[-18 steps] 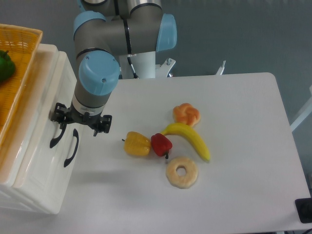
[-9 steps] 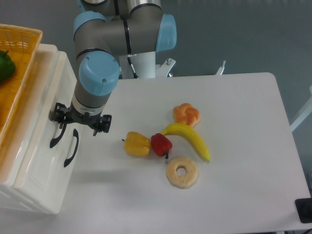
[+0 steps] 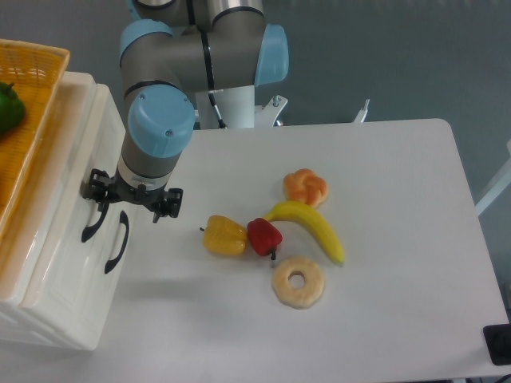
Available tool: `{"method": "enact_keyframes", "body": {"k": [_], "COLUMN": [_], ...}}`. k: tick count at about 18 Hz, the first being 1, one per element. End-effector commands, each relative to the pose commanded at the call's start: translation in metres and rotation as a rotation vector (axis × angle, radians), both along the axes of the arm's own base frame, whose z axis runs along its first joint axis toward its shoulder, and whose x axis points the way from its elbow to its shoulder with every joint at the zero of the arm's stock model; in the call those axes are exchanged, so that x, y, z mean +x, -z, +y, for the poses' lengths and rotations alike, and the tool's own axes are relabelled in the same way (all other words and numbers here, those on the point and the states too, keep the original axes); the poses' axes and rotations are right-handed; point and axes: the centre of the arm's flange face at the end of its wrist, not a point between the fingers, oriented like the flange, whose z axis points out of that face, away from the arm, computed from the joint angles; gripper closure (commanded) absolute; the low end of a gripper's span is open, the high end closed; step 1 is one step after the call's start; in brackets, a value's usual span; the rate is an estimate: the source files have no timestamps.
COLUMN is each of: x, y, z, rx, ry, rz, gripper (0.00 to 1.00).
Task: Slide open the top white drawer
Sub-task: 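Hold the handle and begin pulling the upper drawer outward, then pull the upper drawer out along its runners by the handle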
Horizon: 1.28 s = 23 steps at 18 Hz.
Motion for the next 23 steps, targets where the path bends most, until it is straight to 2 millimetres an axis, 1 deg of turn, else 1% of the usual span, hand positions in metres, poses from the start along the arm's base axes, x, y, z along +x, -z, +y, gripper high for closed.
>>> {"method": "enact_keyframes", "body": {"k": [10, 20, 23], "x": [-0.003, -0.012, -0.014], "y": [-0.003, -0.006, -0.004], "z": [-0.002, -0.003, -0.004], "rx": [-0.005, -0.008, -0.014], "ry": [0.009, 0.006, 0.034], "rz": [0.031, 0.055, 0.074], "gripper": [0.00, 0.00, 0.00]}}
